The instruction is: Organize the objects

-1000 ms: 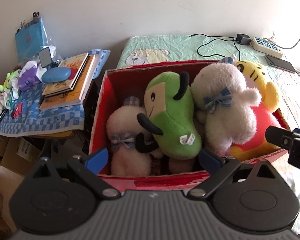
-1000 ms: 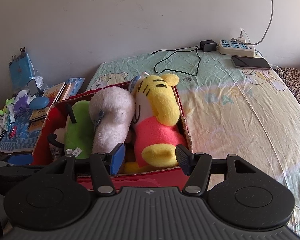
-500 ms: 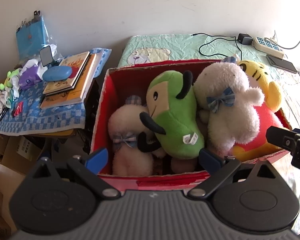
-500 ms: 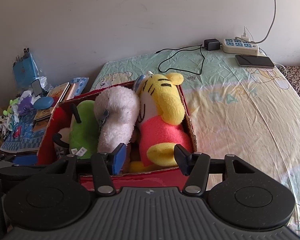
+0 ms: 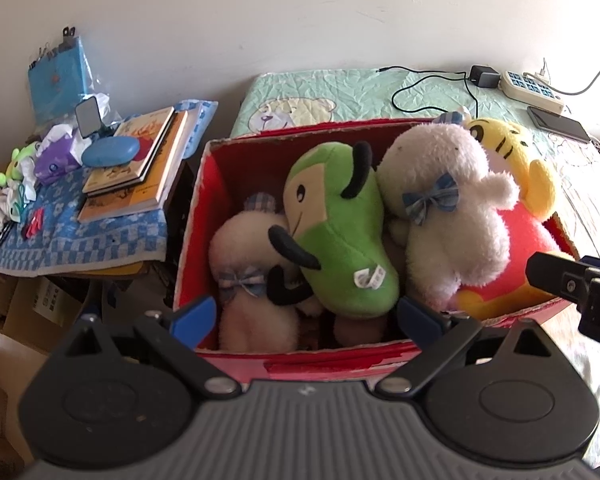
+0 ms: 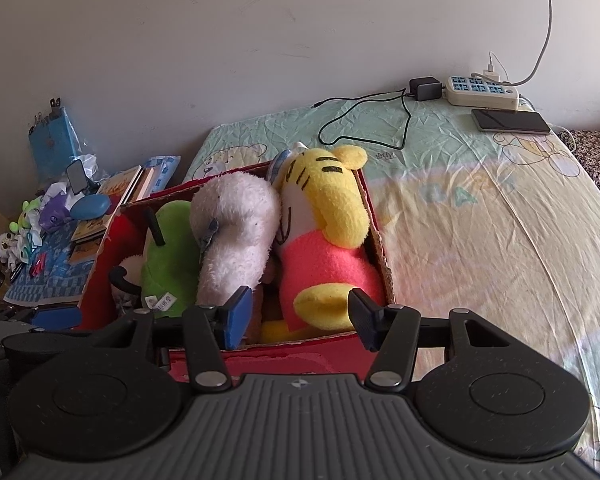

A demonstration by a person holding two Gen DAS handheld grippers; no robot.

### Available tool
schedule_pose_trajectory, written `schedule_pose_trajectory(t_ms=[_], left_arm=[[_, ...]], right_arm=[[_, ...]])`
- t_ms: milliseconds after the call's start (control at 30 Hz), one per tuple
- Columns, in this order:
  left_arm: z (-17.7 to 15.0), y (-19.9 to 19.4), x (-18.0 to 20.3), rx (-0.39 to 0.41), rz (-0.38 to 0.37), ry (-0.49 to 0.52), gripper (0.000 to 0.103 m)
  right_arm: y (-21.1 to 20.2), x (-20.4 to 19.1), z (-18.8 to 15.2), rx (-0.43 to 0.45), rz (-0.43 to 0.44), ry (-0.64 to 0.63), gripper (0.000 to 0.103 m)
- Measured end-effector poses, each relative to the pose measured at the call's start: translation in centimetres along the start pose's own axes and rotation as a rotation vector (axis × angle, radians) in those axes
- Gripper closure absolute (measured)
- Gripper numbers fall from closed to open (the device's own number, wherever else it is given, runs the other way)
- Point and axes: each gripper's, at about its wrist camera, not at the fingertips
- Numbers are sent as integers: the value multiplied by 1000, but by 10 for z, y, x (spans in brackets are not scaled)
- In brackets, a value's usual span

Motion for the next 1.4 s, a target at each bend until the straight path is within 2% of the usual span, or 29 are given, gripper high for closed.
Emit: schedule_pose_trajectory(t_ms=[567, 867, 1100, 1400], left_arm=[[4, 7, -3, -16, -10, -6, 5], [26, 4, -4, 12, 4, 2, 5], [26, 6, 4, 0, -30, 13, 5], [22, 14, 9, -19, -35, 22, 5]], right_arm=[[4, 2, 6, 3, -8, 7, 46], [-3, 3, 25, 68, -27, 6, 46], [4, 7, 21, 42, -40, 15, 46], [8, 9, 16, 21, -41, 28, 46]])
Point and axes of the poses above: each gripper's, at about its wrist camera, not at the fingertips, and y roughly the way its jaws point, x to its right, z to its top, and after that the axes turned 2 degrees about -y, right-handed
